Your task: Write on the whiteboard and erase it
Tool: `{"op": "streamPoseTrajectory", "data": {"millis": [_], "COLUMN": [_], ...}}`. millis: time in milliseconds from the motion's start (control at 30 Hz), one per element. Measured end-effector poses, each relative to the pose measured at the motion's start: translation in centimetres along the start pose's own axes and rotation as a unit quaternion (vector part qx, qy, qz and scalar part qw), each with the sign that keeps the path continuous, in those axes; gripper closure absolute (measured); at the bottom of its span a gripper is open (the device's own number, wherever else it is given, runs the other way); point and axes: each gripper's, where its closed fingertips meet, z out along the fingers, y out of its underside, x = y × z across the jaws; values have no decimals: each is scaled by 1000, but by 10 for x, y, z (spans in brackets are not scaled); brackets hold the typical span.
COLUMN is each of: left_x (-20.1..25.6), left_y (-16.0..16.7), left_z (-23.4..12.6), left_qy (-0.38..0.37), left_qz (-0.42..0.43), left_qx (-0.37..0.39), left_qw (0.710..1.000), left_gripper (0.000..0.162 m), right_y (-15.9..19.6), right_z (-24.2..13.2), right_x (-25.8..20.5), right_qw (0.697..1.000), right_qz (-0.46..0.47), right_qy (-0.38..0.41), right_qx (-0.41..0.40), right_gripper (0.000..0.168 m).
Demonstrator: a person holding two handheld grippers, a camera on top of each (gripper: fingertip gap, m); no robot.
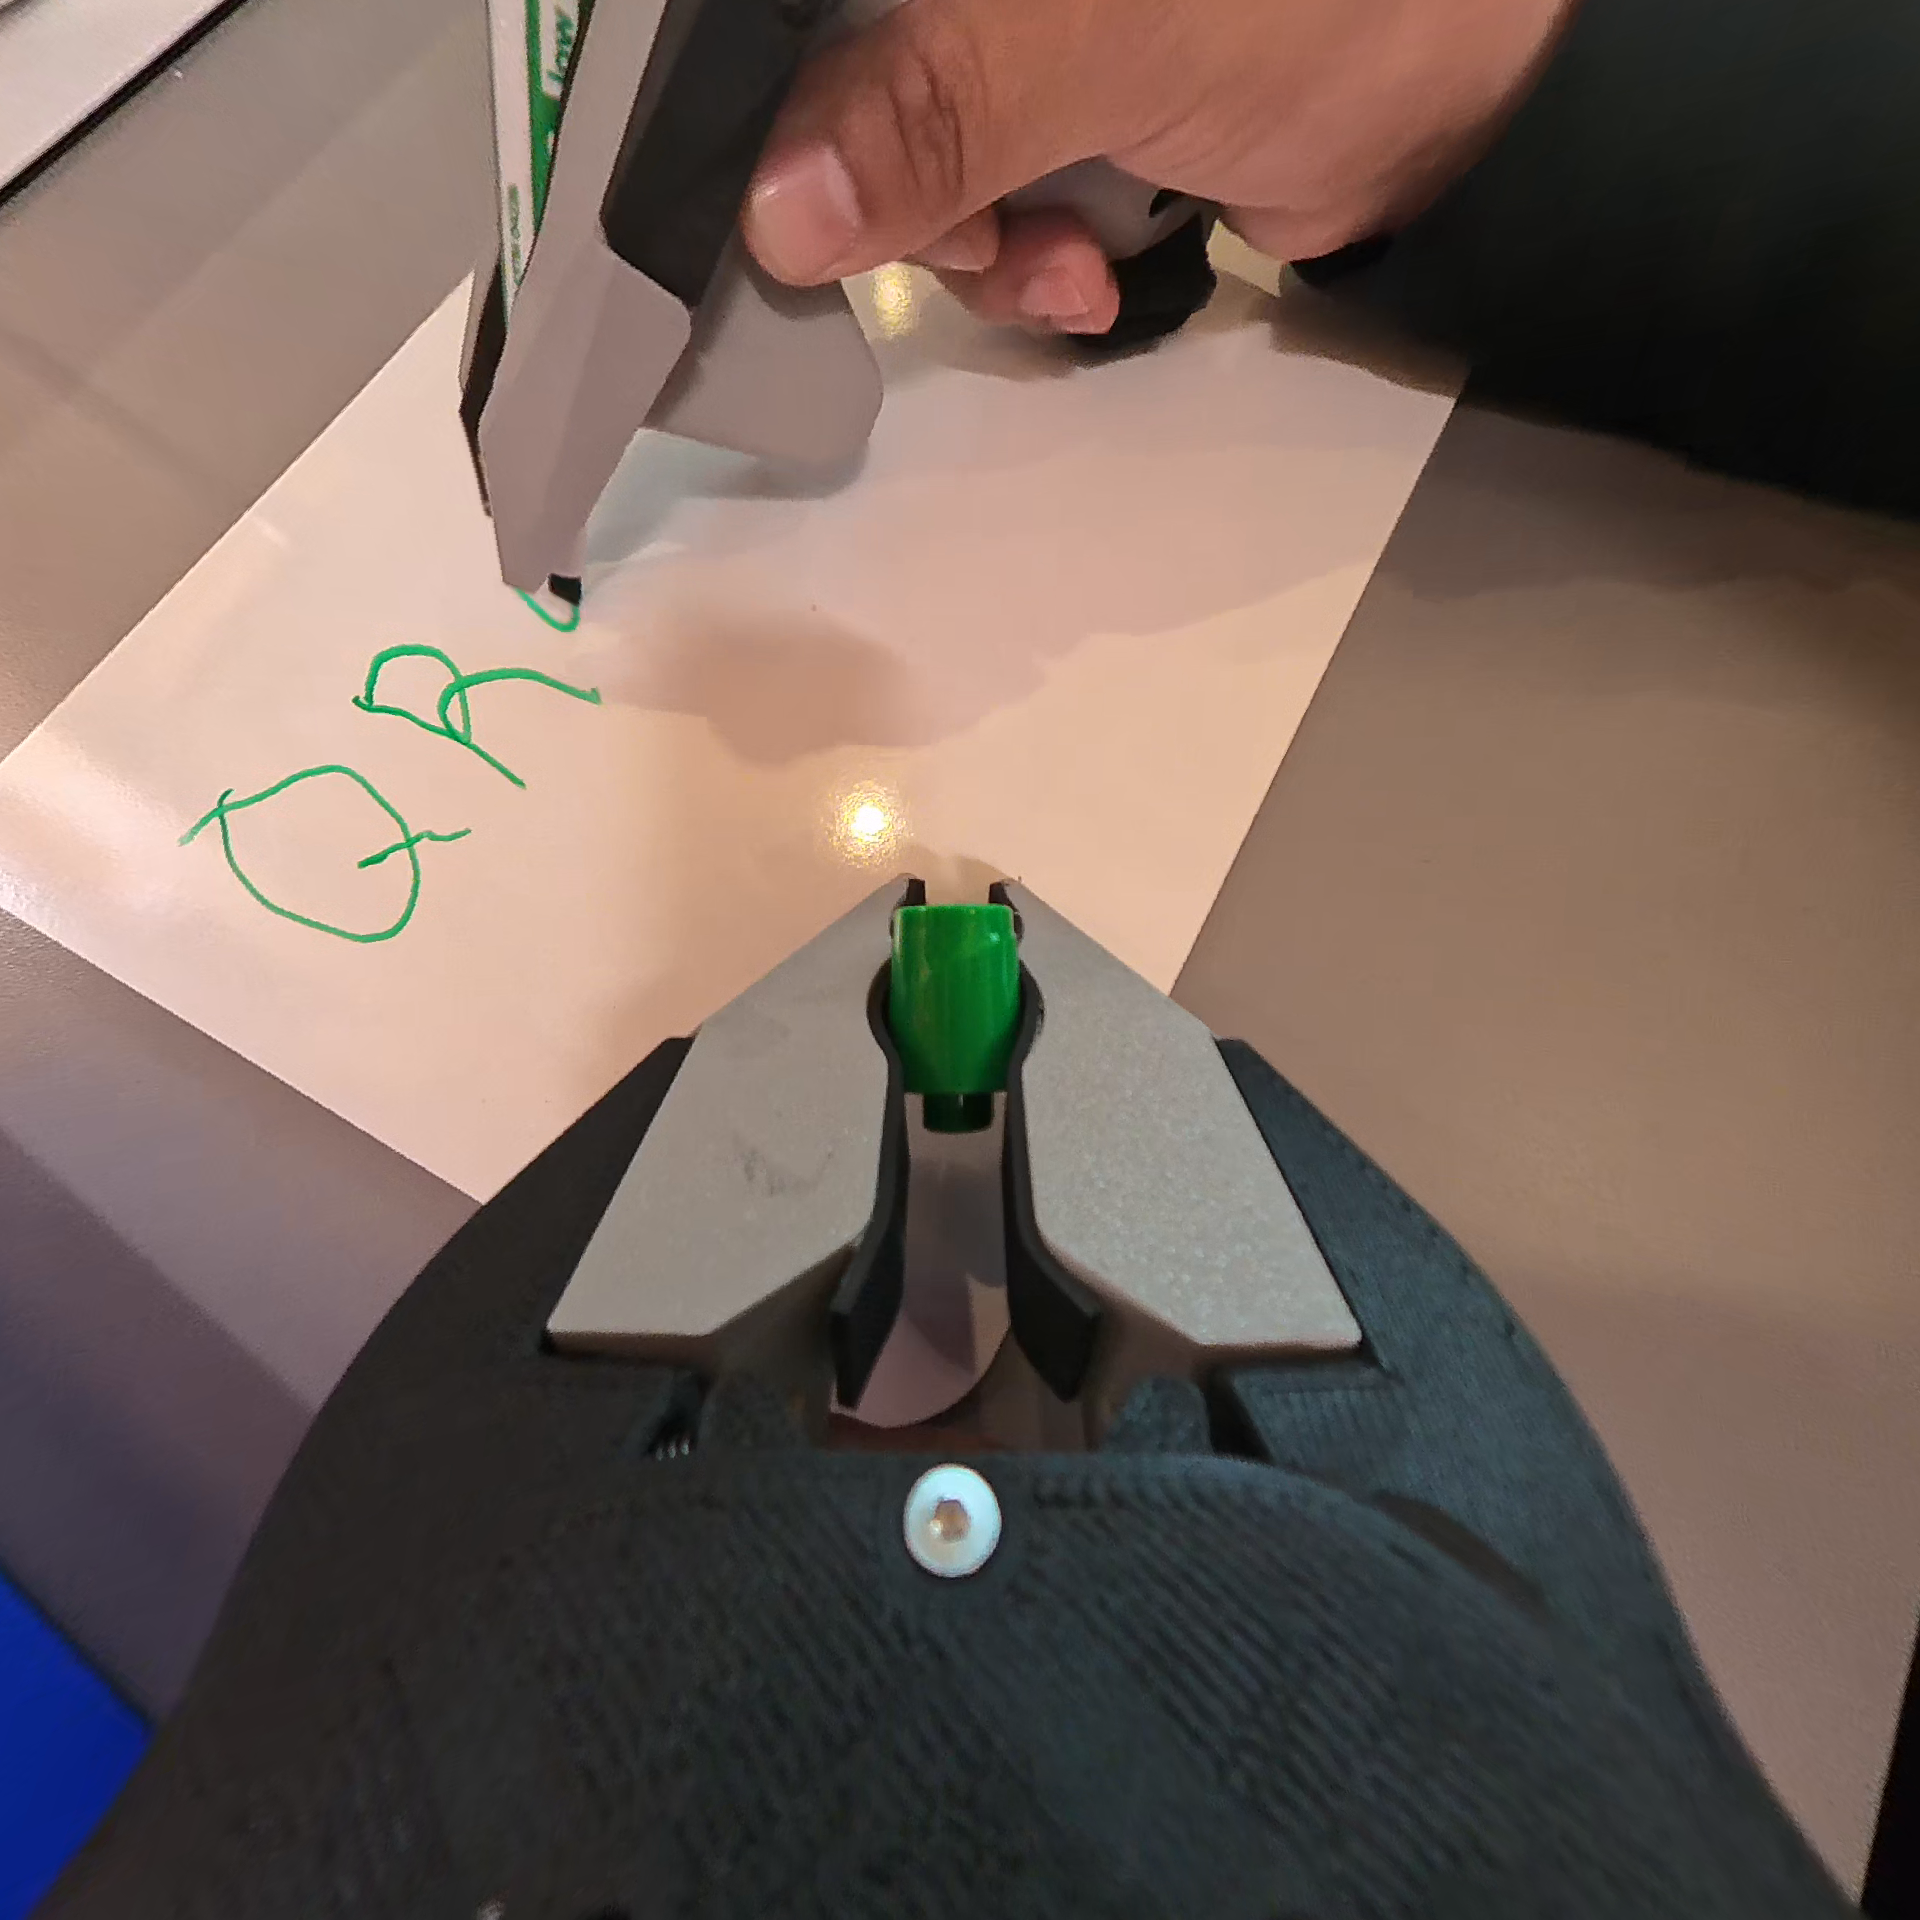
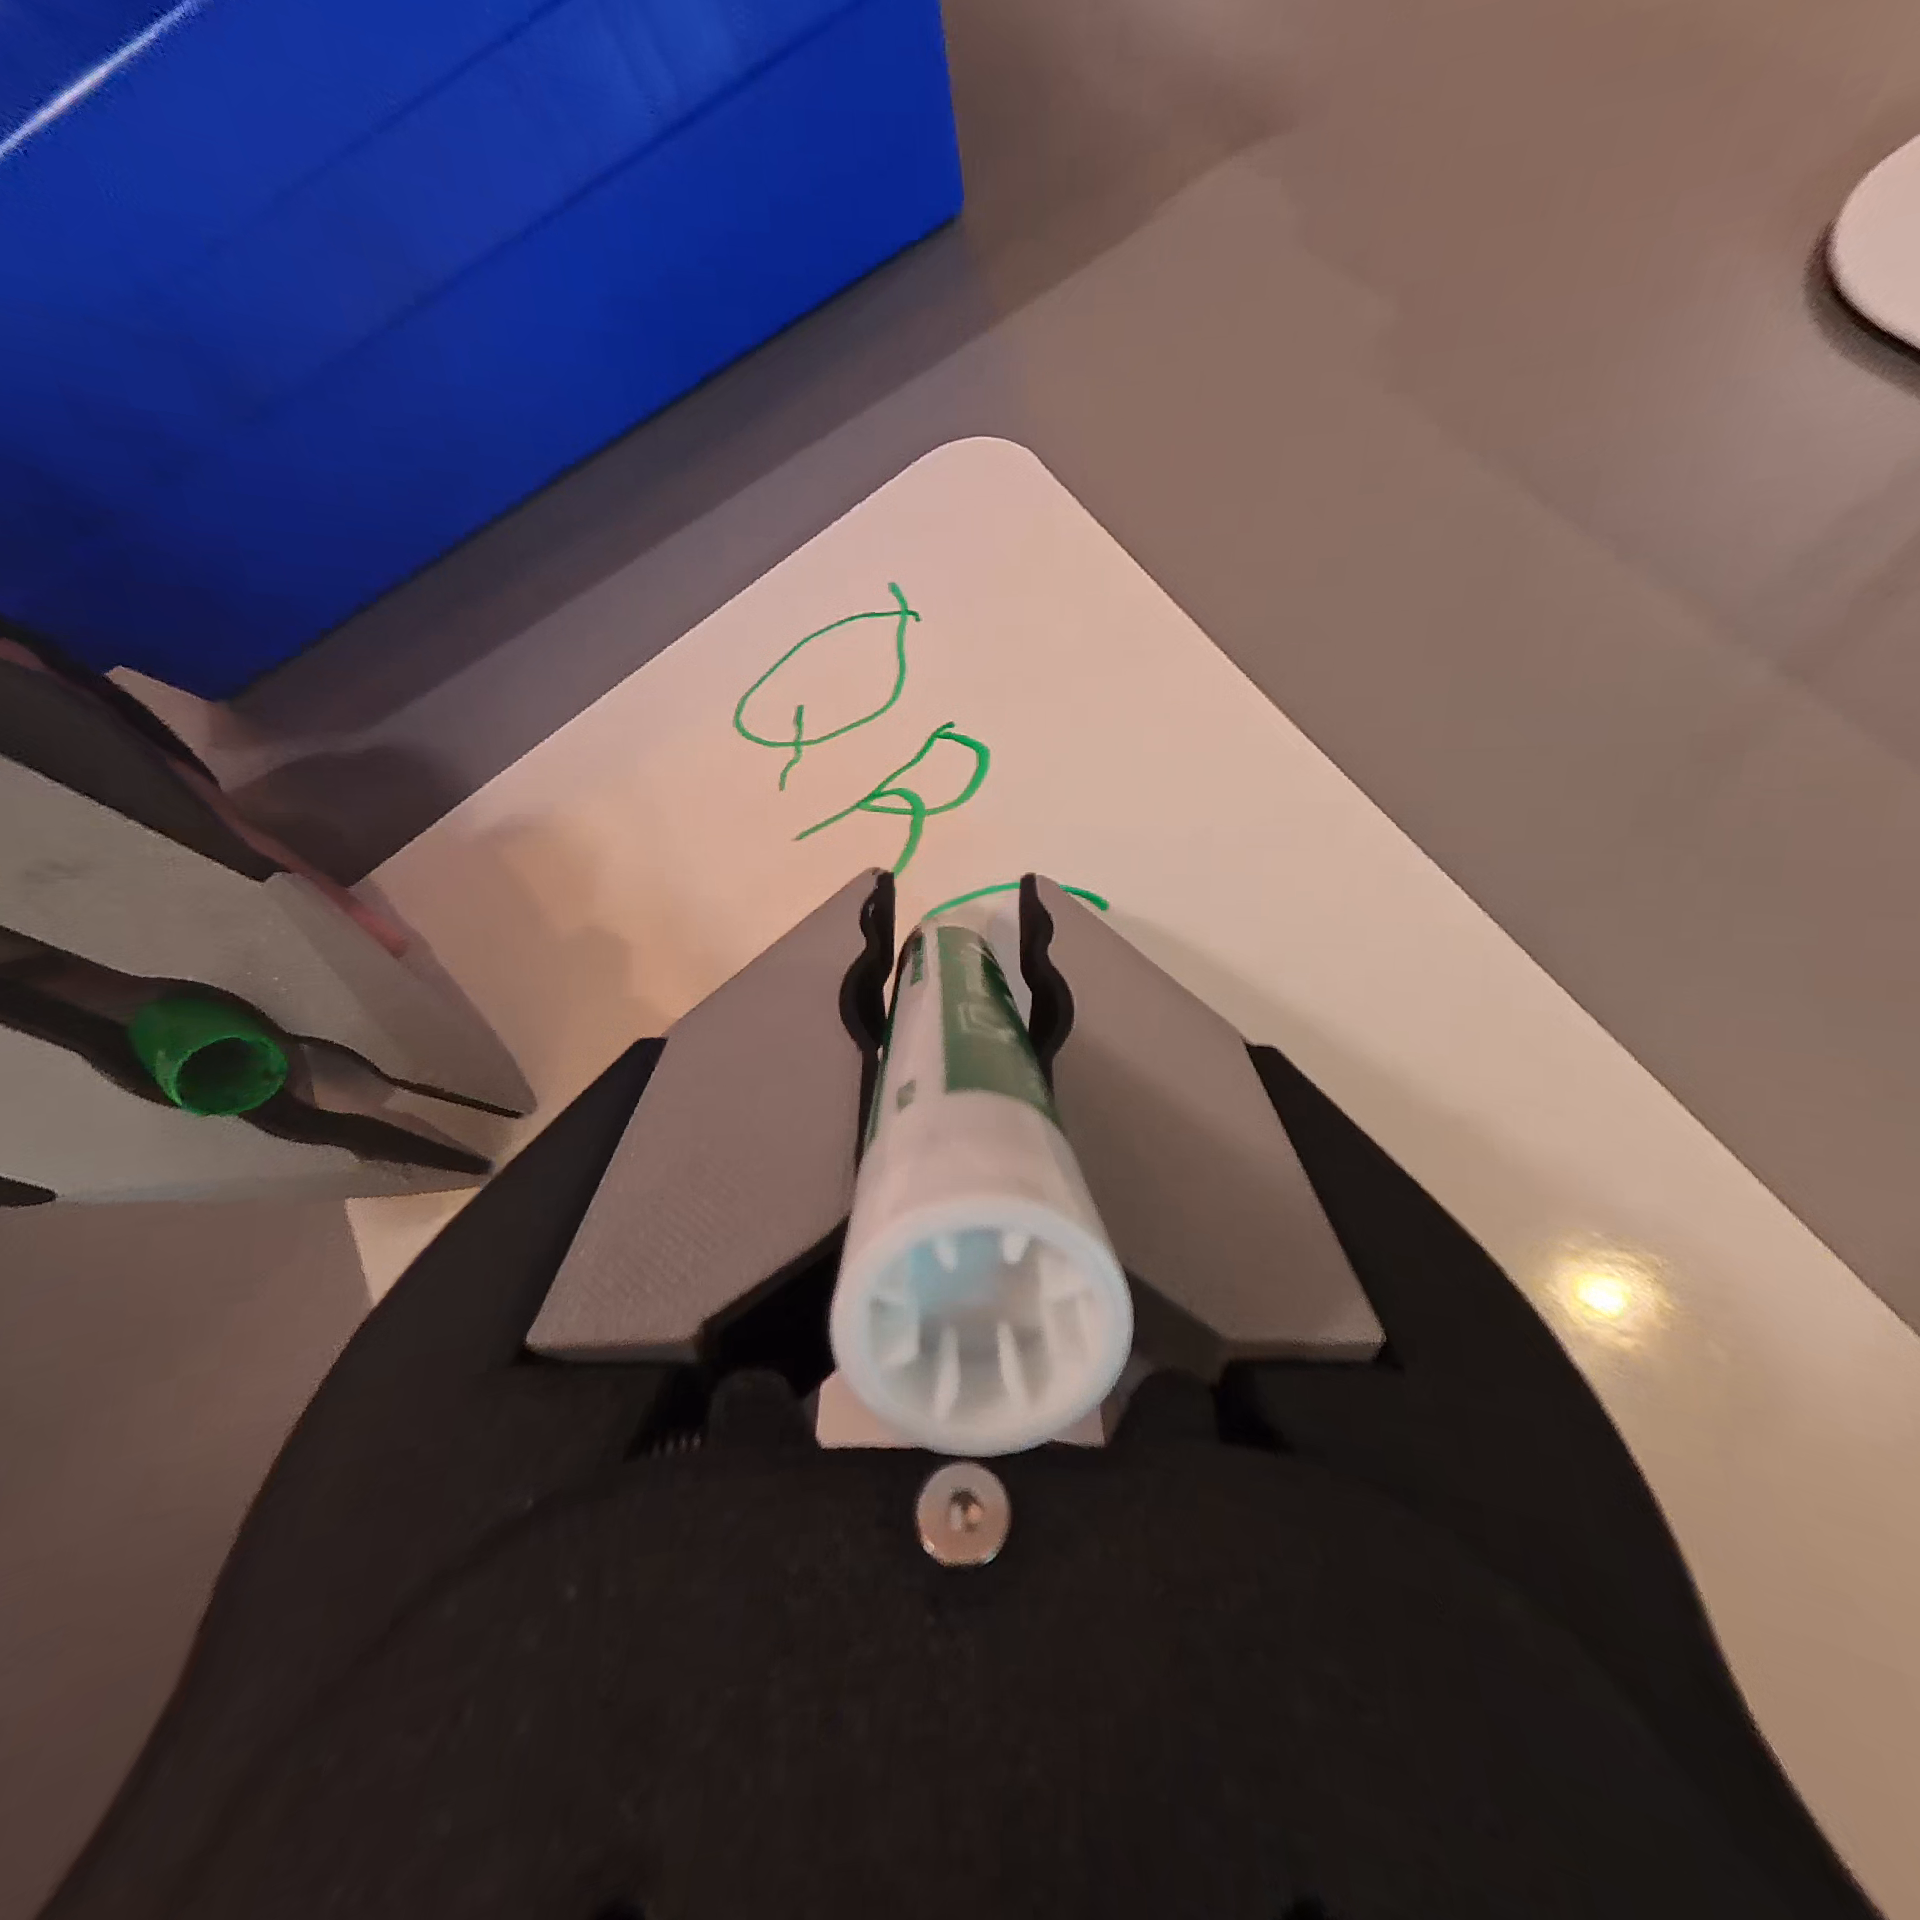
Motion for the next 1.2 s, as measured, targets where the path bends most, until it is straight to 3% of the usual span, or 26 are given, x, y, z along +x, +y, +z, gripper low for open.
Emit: {"op": "streamPoseTrajectory", "data": {"millis": [267, 633, 933, 1200], "left_x": [0, 0, 0, 0], "left_y": [0, 0, 0, 0], "left_z": [0, 0, 0, 0], "left_qy": [0, 0, -1, -1], "left_qz": [0, -2, 1, 1], "left_qx": [0, 0, 0, 0], "left_qw": [1000, 1000, 1000, 1000], "left_gripper": [152, 152, 152, 152], "right_y": [5, 7, -3, -3], "right_z": [-12, -2, -31, -19], "right_x": [17, -19, 26, 28], "right_qw": [1000, 1000, 997, 997], "right_qz": [20, 1, 53, 54], "right_qy": [20, -27, 10, 12], "right_qx": [3, -15, 47, 45], "right_gripper": [146, 145, 146, 146]}}
